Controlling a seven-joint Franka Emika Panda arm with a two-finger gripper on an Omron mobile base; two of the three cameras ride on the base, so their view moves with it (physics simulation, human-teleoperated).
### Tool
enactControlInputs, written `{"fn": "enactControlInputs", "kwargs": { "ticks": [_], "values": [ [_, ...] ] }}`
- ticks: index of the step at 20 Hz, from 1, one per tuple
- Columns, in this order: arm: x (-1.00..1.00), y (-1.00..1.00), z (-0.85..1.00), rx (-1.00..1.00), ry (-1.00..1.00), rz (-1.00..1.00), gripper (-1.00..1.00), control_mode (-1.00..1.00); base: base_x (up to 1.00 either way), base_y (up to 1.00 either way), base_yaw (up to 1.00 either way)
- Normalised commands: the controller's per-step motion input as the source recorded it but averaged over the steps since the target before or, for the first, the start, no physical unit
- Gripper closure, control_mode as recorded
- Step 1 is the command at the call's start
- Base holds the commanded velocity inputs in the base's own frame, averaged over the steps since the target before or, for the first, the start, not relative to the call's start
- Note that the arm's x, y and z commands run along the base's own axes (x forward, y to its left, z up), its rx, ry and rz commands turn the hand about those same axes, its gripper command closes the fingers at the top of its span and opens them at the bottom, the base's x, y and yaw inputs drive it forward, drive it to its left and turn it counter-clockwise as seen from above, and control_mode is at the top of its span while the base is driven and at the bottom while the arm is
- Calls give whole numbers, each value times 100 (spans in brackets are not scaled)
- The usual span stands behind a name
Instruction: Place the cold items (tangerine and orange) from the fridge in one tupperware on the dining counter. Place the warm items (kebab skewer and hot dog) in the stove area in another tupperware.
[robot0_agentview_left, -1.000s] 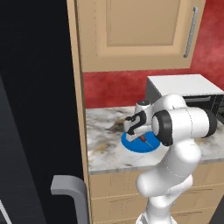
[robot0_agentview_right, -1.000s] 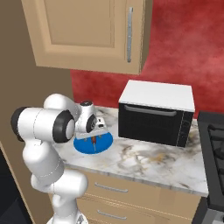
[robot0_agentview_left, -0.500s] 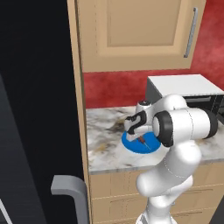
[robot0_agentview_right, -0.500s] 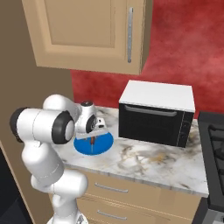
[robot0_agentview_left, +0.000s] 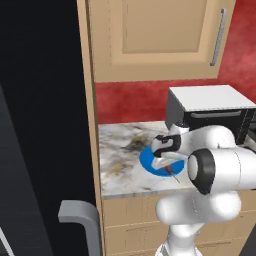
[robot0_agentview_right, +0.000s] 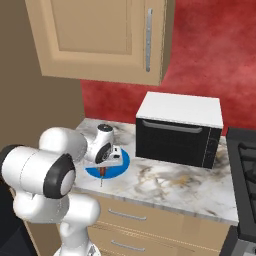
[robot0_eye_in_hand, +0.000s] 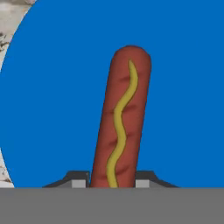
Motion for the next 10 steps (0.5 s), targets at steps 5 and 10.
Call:
{"fn": "enactControlInputs", "kwargs": {
  "ticks": [5,10],
  "values": [
    [-48,-13,77,27,0,-8,100,-100,0,0,0],
    [-6,-2,100,7,14,7,100,-100,0,0,0]
  ]
}}
